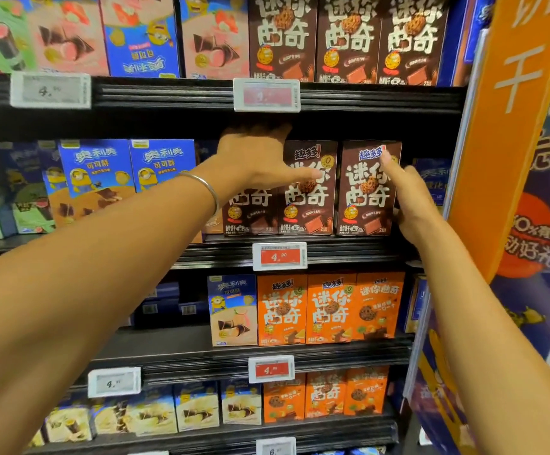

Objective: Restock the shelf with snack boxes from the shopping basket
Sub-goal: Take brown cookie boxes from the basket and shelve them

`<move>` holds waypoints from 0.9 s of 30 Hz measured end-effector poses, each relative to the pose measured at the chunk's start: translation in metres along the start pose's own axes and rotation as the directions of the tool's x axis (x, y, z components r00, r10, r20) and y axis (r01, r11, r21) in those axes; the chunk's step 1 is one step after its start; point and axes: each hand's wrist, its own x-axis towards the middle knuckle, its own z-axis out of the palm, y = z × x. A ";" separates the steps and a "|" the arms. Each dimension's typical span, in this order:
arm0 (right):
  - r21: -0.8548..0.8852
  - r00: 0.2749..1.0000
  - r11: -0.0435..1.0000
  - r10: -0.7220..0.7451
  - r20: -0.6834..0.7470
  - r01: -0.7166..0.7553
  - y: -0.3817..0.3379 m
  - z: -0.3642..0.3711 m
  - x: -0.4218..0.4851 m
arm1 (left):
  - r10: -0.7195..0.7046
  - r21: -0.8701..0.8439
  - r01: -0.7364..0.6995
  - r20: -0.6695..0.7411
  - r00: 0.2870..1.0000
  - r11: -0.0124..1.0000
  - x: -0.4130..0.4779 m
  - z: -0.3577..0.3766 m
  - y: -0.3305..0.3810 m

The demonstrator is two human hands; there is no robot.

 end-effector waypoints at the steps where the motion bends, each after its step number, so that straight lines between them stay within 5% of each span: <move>1: 0.027 1.000 1.000 0.014 0.019 -0.015 0.000 0.001 0.003 | -0.006 0.002 0.006 0.022 1.000 1.000 0.001 -0.001 0.001; 8: 0.065 0.982 0.998 0.015 0.189 -0.028 0.010 0.010 0.007 | -0.030 -0.028 0.033 0.090 0.995 0.999 0.006 -0.001 0.002; 27: 0.165 0.965 0.985 0.004 0.264 -0.050 0.008 0.009 0.009 | -0.032 -0.013 0.032 0.009 0.999 0.999 0.007 0.005 0.007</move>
